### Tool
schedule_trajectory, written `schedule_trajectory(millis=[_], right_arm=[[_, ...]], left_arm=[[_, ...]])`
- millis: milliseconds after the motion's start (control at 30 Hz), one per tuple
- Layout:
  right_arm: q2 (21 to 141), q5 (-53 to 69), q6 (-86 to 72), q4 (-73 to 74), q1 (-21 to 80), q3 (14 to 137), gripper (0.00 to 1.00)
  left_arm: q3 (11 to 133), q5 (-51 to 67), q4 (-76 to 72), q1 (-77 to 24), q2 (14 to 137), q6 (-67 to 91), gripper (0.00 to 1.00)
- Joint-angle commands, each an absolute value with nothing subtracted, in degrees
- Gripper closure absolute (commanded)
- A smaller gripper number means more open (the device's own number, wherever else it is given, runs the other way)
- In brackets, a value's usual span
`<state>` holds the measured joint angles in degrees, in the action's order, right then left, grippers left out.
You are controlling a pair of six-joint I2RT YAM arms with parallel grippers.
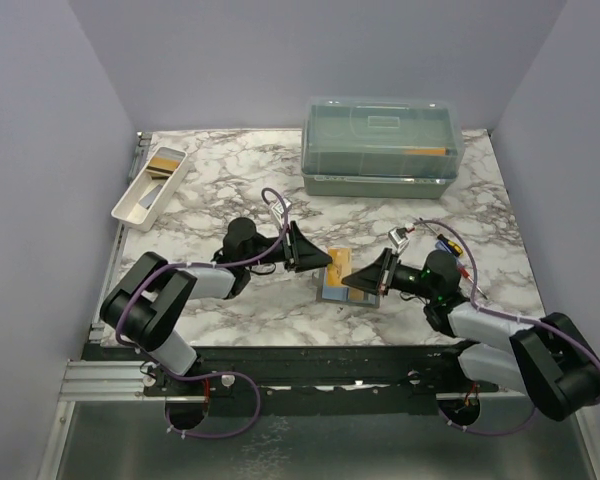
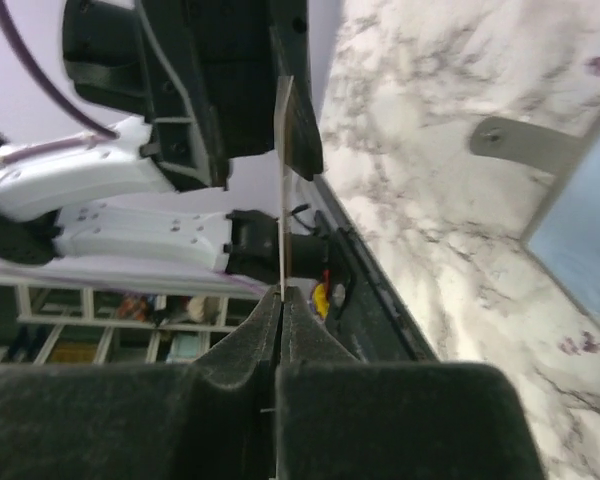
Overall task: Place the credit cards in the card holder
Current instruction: Insert the credit card into the card holder.
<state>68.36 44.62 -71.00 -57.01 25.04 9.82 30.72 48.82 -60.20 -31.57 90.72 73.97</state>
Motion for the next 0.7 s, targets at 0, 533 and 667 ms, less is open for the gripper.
schedule_trajectory(millis=[0, 533, 667], right_arm=[[61.0, 35.7, -60.3, -23.7, 24.2, 13.6, 1.0], [69.1, 41.1, -41.6, 2.0, 18.0, 20.7, 1.0], [69.9, 40.5, -39.7, 4.8, 17.9, 22.2, 1.0]], left_arm=[[32.6, 41.9, -39.2, -31.6, 89.0, 64.2, 0.52], [45.5, 40.4, -13.4, -35.4, 99.5, 51.6, 0.83], [47.5, 35.9, -8.1, -36.7, 101.2, 48.9, 0.83]])
